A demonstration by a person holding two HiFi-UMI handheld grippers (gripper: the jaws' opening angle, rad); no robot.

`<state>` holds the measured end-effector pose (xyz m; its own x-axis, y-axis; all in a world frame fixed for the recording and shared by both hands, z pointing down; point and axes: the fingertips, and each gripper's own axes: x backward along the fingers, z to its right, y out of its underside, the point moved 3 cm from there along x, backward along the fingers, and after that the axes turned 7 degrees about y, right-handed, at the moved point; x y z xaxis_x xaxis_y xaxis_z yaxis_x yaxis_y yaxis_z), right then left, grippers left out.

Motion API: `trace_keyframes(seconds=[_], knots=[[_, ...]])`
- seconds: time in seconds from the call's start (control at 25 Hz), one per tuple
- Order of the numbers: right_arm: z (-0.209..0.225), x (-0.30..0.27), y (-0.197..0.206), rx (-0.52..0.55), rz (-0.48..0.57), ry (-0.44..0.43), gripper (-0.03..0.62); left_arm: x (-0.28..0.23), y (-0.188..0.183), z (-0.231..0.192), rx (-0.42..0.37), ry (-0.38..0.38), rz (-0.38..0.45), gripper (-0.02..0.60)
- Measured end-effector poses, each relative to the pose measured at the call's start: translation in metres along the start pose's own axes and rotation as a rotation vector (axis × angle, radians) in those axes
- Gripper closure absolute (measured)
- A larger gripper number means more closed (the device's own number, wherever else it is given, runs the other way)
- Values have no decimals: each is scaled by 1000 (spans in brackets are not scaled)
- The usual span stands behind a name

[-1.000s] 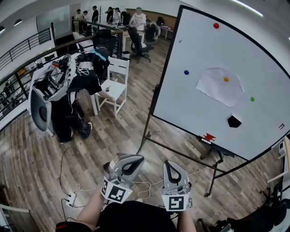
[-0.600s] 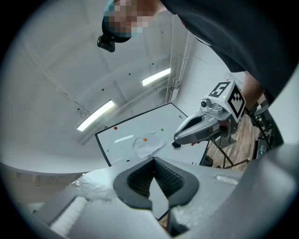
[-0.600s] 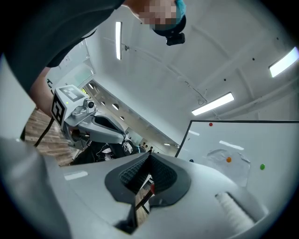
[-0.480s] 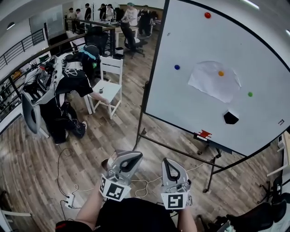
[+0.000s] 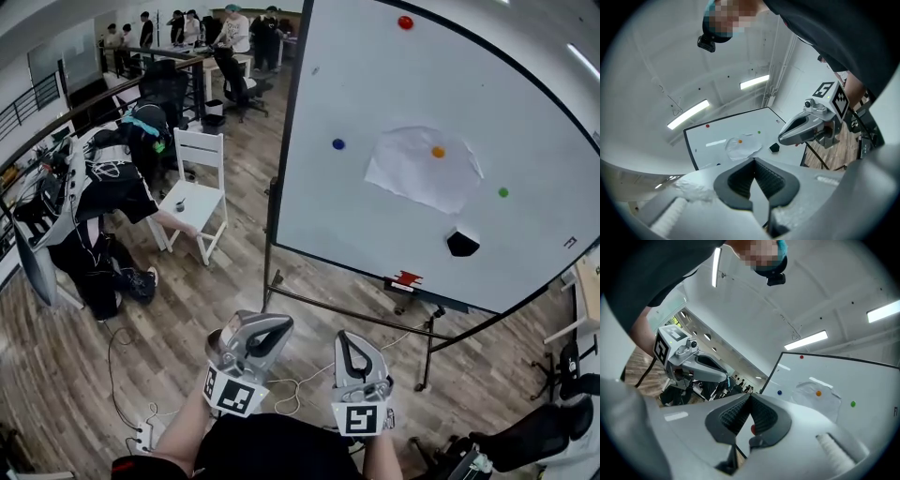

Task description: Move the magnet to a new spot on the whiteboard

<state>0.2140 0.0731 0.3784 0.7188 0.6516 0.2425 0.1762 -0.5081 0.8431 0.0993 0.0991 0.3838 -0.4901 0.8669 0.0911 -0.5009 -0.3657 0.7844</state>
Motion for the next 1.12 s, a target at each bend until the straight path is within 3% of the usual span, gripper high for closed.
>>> trace_keyframes(seconds=[0.44, 0.68, 0.88, 1.12], knots=[[40, -60, 48, 20, -66, 112, 591, -78, 41, -44, -22, 86, 60, 580], [31, -93, 28, 66, -73, 169, 591, -82, 48, -85, -27, 129, 139, 580], [28, -123, 43, 69, -136, 213, 591, -97, 68, -111, -20, 171, 180, 580], [25, -157, 43, 119, -142, 254, 591, -112, 84, -140, -31, 216, 237, 580]])
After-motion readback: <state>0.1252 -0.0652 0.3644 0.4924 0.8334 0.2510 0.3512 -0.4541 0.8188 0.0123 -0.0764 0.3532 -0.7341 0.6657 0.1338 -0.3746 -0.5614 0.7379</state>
